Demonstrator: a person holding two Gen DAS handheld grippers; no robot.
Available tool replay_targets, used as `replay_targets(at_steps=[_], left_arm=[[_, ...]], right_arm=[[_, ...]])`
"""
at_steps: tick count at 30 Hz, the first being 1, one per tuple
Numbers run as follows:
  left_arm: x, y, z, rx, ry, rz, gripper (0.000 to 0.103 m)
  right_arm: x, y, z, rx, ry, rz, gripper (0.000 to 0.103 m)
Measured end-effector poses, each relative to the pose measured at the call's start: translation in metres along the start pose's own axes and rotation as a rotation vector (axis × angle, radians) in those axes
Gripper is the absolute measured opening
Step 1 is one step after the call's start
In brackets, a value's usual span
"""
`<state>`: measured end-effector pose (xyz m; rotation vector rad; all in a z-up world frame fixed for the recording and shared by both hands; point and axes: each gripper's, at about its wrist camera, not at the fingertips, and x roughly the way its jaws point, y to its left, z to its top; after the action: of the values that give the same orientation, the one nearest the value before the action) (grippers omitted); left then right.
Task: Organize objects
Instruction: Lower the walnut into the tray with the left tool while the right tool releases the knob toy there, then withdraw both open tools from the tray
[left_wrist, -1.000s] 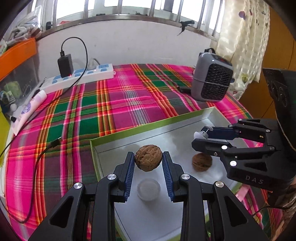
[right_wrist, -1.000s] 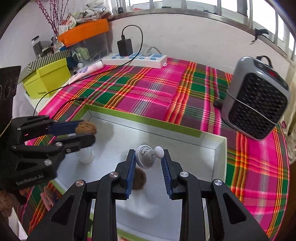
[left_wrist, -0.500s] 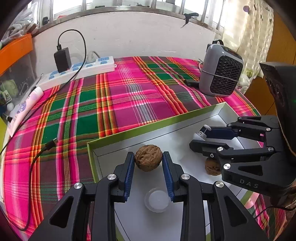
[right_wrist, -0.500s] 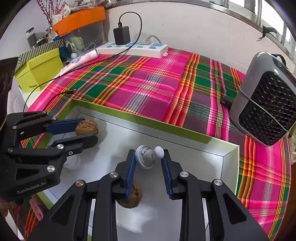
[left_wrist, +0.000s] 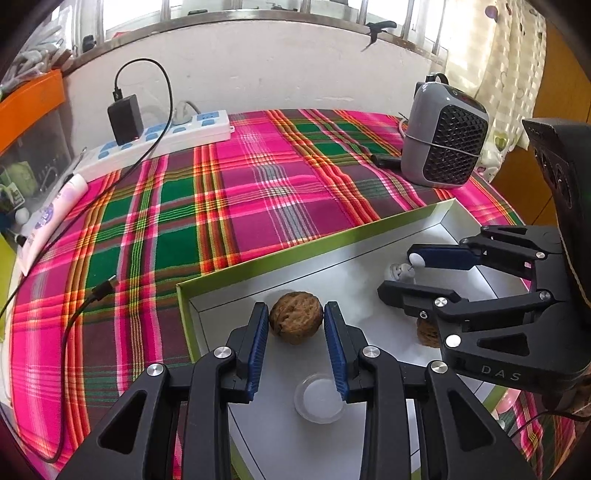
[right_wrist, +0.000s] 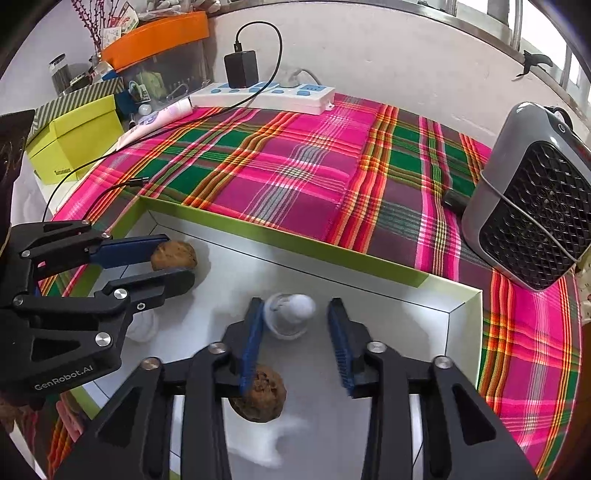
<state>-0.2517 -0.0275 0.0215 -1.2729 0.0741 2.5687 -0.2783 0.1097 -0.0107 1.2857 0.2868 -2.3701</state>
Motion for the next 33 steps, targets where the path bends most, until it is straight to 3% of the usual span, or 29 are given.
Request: replay_targets(at_steps=[18,33], left_arm=[[-0.028,0.0,-0.01,-0.028,-0.043,-0.003,0.042],[-0.083,-0.003,-0.042,-0.051,-0.132,-0.015,0.043]], right_arm=[[-0.025,-0.001,-0.011,0.043,-0.055,0.004,0.044],[-0.076,0.007,-0.041,0.081,-0.155,-0.008,0.045]])
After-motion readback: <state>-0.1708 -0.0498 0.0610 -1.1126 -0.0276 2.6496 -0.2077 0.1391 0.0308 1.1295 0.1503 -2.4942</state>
